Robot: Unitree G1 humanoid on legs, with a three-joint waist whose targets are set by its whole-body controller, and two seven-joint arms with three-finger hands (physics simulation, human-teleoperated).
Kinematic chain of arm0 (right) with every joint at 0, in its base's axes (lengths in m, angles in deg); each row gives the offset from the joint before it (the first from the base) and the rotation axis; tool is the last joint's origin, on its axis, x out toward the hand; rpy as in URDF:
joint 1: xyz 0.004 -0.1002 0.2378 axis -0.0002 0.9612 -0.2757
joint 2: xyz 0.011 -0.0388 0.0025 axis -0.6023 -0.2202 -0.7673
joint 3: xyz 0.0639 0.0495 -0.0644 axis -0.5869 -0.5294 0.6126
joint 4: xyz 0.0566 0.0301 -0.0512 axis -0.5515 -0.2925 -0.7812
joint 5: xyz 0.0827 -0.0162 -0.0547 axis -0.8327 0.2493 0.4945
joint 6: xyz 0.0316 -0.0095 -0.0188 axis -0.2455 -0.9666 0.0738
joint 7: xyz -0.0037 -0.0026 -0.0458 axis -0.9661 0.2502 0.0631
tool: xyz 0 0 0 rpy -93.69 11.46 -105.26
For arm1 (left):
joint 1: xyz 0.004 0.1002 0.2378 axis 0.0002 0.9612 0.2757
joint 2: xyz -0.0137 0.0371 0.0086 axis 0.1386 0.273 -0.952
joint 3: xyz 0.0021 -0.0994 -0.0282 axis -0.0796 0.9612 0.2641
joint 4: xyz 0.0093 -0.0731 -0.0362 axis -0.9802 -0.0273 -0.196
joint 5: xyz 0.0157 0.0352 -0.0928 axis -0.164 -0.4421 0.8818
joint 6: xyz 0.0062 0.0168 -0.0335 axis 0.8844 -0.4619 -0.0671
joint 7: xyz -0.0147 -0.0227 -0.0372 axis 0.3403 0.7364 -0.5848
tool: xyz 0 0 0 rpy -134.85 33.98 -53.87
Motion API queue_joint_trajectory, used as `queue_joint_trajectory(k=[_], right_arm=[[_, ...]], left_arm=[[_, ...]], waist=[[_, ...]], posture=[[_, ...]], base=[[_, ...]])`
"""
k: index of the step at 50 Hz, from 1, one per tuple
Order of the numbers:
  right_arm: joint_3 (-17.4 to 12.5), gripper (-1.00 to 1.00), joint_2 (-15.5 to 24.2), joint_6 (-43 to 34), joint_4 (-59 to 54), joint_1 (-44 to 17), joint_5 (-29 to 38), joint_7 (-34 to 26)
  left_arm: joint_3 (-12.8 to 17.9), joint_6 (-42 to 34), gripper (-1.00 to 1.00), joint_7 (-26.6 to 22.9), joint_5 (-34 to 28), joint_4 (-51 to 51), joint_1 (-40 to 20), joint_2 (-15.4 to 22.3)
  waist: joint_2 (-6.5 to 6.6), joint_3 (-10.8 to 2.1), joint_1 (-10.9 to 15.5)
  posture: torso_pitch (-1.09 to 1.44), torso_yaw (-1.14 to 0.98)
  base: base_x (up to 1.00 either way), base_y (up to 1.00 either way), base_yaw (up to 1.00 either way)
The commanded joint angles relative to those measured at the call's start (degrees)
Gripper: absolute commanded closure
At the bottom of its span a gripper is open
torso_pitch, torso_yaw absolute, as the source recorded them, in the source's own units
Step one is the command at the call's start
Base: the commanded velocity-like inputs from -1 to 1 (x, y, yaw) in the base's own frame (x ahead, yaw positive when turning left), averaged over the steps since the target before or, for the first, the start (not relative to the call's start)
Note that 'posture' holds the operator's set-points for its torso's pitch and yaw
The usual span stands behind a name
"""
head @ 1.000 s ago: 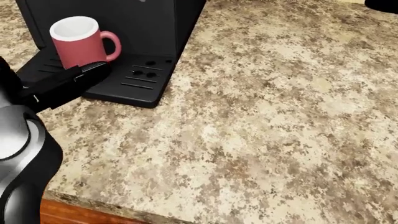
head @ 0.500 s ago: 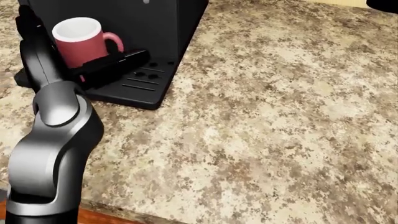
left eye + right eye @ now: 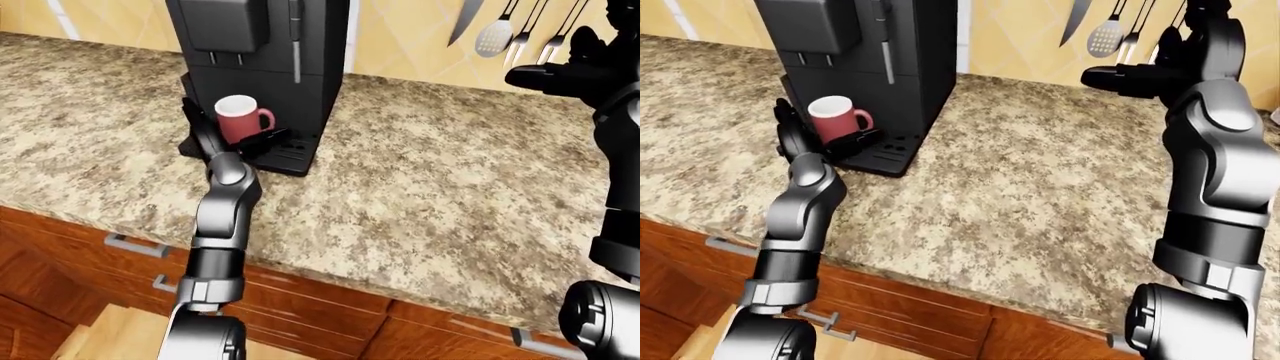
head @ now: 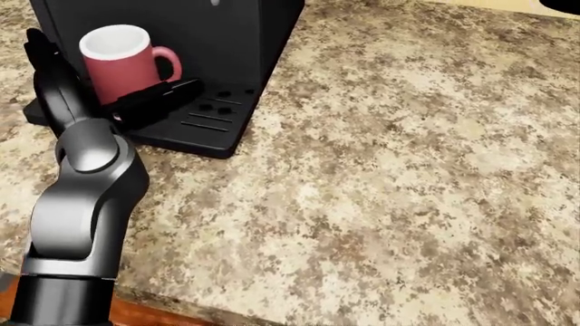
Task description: Pick the mug from under the coffee machine dispenser and place it on the counter.
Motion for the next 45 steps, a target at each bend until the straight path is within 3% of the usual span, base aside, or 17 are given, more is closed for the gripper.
queue_joint_trajectory(k=[1, 13, 14, 15, 16, 19, 21, 34, 45], right_arm=[[-0.7, -1.0, 1.3, 1.7, 1.8, -2.2, 0.0, 0.0], [-0.9, -1.0, 1.4, 1.9, 1.8, -1.6, -0.2, 0.2], [-0.9, -1.0, 1.4, 1.9, 1.8, -1.6, -0.2, 0.2], [-1.0, -1.0, 1.5, 1.7, 1.8, -1.7, -0.3, 0.2], [-1.0, -1.0, 1.6, 1.7, 1.8, -1.8, -0.3, 0.2], [-0.9, -1.0, 1.6, 1.8, 1.6, -1.8, -0.3, 0.2], [-1.0, -1.0, 1.7, 1.9, 1.5, -1.8, -0.3, 0.2], [-1.0, -1.0, 1.7, 1.8, 1.6, -1.8, -0.4, 0.2], [-1.0, -1.0, 1.8, 1.5, 1.9, -1.8, -0.5, 0.4]], left_arm=[[0.0, 2.9, -1.0, -0.1, -0.4, -1.1, -2.8, 0.7], [-0.6, 6.2, -1.0, -0.9, -0.9, 4.0, -4.1, 0.6], [-0.7, 6.6, -0.84, -1.1, -0.8, 4.6, -4.1, 0.5], [-0.9, 7.2, -0.51, -1.2, -1.1, 5.4, -4.1, 0.4], [-0.9, 7.6, -0.42, -1.3, -1.1, 5.9, -4.1, 0.2], [-1.0, 8.2, 0.56, -1.7, -1.3, 6.8, -4.5, 0.1], [-1.1, 8.5, 0.98, -1.8, -1.5, 7.1, -4.5, 0.0], [-1.3, 7.2, 1.0, -2.0, -1.8, 4.6, -4.1, -0.4], [-2.8, -6.5, 1.0, -0.9, 0.5, -14.8, -0.8, -3.3]], waist=[[-0.24, -1.75, 0.0], [-0.24, -1.85, 0.0], [-0.23, -1.86, 0.0], [-0.24, -1.87, 0.0], [-0.25, -1.88, 0.0], [-0.24, -1.88, 0.0], [-0.22, -1.89, 0.1], [-0.27, -1.97, 0.0], [-0.26, -1.7, -0.2]], posture=[[0.0, 0.0], [0.0, 0.0], [0.0, 0.0], [0.0, 0.0], [0.0, 0.0], [0.0, 0.0], [0.0, 0.0], [0.0, 0.0], [0.0, 0.0]], base=[[0.0, 0.0, 0.0], [0.0, 0.0, 0.0], [0.0, 0.0, 0.0], [0.0, 0.0, 0.0], [0.0, 0.0, 0.0], [0.0, 0.0, 0.0], [0.0, 0.0, 0.0], [0.0, 0.0, 0.0], [0.0, 0.0, 0.0]])
